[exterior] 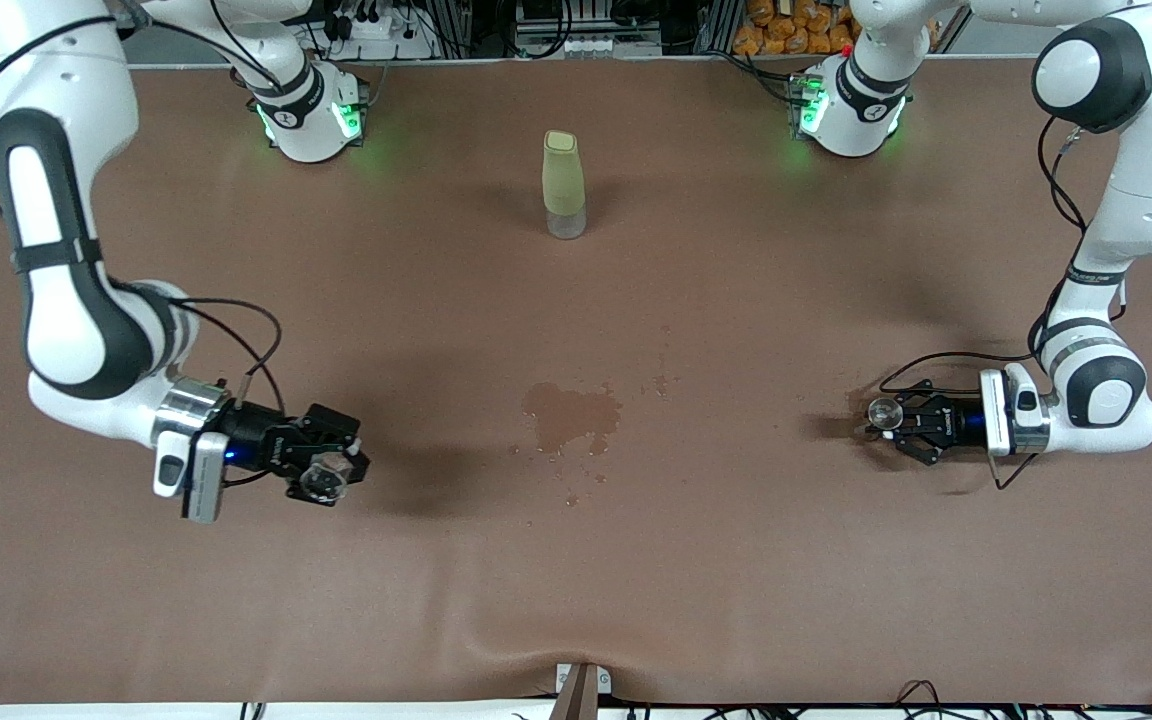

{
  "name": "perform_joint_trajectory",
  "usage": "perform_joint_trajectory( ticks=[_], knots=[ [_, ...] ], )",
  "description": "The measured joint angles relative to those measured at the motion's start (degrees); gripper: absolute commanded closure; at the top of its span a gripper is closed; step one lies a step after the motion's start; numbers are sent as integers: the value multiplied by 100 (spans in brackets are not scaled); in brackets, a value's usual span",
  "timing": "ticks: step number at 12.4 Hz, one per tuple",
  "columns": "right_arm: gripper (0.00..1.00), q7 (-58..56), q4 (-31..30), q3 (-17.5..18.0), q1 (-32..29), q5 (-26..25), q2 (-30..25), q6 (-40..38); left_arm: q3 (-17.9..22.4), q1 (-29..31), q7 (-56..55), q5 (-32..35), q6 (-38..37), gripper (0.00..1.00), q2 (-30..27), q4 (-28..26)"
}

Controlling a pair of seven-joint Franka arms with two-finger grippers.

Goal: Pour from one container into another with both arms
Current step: 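Lower the jigger with the left gripper while the right gripper lowers the beaker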

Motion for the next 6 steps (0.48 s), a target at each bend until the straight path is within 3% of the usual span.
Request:
perform_joint_trajectory(
  ticks=[3,6],
  knots=[
    [100,-1077,197,-1,-656,-561,440,-366,-3,225,366,13,-205,100,119,-3],
    [100,-2193,389,3,-1000,-732,777,-443,-5,302,429,13,-389,99,173,-4]
  ],
)
